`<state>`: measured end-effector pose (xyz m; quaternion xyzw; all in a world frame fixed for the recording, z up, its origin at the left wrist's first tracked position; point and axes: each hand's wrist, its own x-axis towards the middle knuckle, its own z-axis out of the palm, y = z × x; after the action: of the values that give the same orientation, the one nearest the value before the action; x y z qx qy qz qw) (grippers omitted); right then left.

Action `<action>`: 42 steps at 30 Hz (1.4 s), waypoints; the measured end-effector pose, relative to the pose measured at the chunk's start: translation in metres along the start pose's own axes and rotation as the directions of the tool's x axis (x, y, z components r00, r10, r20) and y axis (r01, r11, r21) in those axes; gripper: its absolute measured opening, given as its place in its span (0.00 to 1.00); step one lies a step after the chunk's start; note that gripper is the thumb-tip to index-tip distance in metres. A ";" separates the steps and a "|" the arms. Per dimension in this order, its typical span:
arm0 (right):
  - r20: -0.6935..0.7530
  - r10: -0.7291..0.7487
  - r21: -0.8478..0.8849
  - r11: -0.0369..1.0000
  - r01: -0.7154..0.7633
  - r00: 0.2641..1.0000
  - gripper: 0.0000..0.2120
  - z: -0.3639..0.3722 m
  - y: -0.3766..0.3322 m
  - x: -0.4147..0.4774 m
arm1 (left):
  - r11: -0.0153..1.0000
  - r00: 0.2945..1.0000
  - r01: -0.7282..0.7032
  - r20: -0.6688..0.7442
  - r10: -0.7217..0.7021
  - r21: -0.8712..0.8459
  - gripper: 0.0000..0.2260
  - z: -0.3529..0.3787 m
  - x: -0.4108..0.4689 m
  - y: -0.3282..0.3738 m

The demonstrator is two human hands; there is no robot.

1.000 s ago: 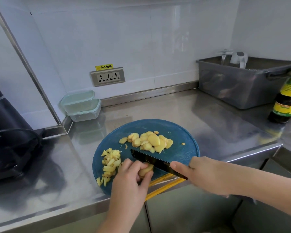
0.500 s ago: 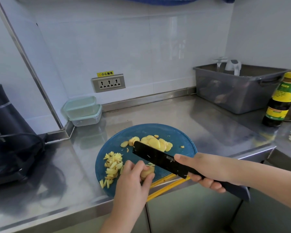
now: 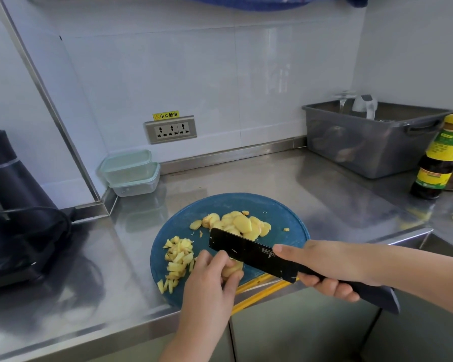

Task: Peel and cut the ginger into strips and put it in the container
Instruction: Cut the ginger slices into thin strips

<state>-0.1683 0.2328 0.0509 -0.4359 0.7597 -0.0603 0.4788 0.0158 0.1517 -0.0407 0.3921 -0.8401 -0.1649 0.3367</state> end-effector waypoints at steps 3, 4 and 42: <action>-0.012 0.024 -0.024 0.999 -0.025 1.000 0.31 0.004 -0.001 0.003 | 1.000 1.000 -0.011 -0.013 0.011 -0.012 0.08 0.001 0.000 -0.002; -0.014 0.040 -0.032 0.999 -0.041 0.999 0.31 0.005 -0.001 0.005 | 1.000 1.000 -0.016 -0.020 0.015 -0.016 0.09 0.002 0.000 -0.003; -0.017 -0.033 0.100 0.994 0.035 0.999 0.30 0.008 -0.007 0.006 | 1.000 0.990 -0.020 -0.139 0.019 -0.008 0.09 0.007 -0.005 -0.007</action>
<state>-0.1590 0.2271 0.0461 -0.4236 0.7518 -0.1101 0.4931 0.0171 0.1510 -0.0521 0.3928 -0.8176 -0.1377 0.3980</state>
